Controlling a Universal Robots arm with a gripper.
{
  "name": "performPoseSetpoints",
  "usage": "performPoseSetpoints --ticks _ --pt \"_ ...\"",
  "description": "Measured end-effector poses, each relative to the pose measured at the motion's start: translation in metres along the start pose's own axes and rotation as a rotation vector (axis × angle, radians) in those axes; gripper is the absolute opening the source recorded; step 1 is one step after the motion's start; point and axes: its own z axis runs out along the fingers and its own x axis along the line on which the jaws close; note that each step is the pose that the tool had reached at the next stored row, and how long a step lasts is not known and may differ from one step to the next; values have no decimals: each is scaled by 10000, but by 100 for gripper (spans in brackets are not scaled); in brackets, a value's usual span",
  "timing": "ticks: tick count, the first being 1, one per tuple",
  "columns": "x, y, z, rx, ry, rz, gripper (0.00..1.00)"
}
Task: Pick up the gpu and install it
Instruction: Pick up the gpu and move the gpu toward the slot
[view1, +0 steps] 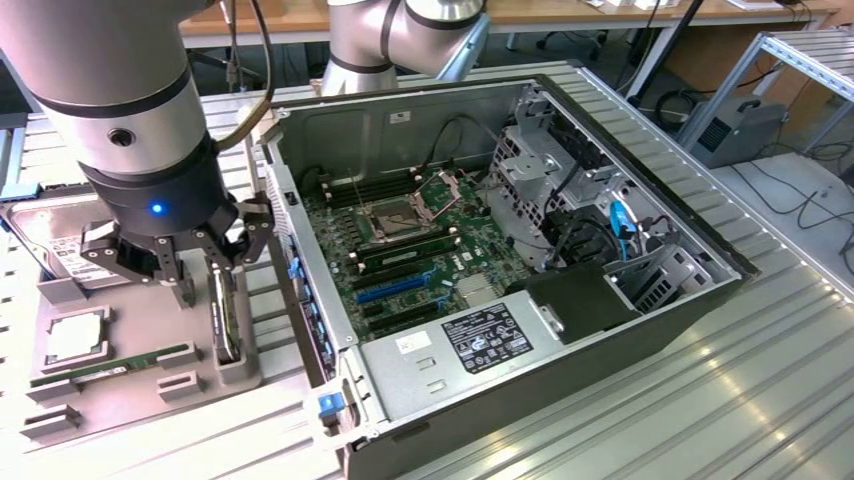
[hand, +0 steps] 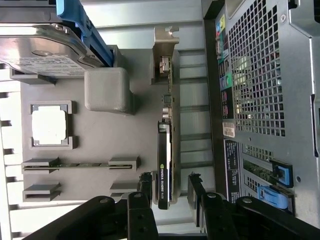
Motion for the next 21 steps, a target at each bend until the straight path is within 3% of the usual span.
performPoseSetpoints --ticks 21 --pt "2 -3 63 0 0 0 42"
